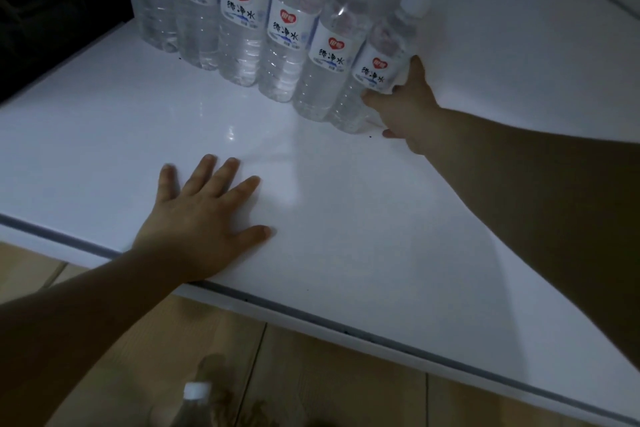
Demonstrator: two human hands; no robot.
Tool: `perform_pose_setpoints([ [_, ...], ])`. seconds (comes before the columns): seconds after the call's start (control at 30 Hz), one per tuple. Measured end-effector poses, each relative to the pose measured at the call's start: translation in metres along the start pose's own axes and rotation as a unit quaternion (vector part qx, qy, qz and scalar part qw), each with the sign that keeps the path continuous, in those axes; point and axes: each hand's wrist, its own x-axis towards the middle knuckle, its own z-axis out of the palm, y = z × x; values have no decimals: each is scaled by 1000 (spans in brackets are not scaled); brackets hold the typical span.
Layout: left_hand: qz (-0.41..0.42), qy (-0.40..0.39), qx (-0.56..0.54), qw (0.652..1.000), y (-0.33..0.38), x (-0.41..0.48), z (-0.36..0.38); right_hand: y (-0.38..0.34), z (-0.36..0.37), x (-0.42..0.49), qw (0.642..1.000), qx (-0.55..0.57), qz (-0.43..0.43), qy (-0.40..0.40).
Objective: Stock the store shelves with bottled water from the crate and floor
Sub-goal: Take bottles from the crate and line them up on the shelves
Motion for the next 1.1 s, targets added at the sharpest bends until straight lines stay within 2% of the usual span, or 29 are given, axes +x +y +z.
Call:
perform_pose_setpoints([
  [0.23,-10,-45,17,999,2,-1,-7,7,-17,-58,994,-102,-3,-48],
  [0.37,-42,-86,-28,995,13,-12,-22,2,-30,-107,987,-135,-9,-81],
  [0.5,-58,-111,-111,986,35,-61,-41,-16,-41,-152,987,-132,-7,-96],
  [0.83,-85,-132,-147,977,27,-185,-103,-62,-64,-273,983,-127,-10,-131],
  [0.97,-58,-119,-153,979,43,-221,-156,-88,-95,-323,986,-119,-5,-112],
  [1.1,13,-107,-156,982,84,-258,-217,-111,-148,-384,990,-127,6,-65],
])
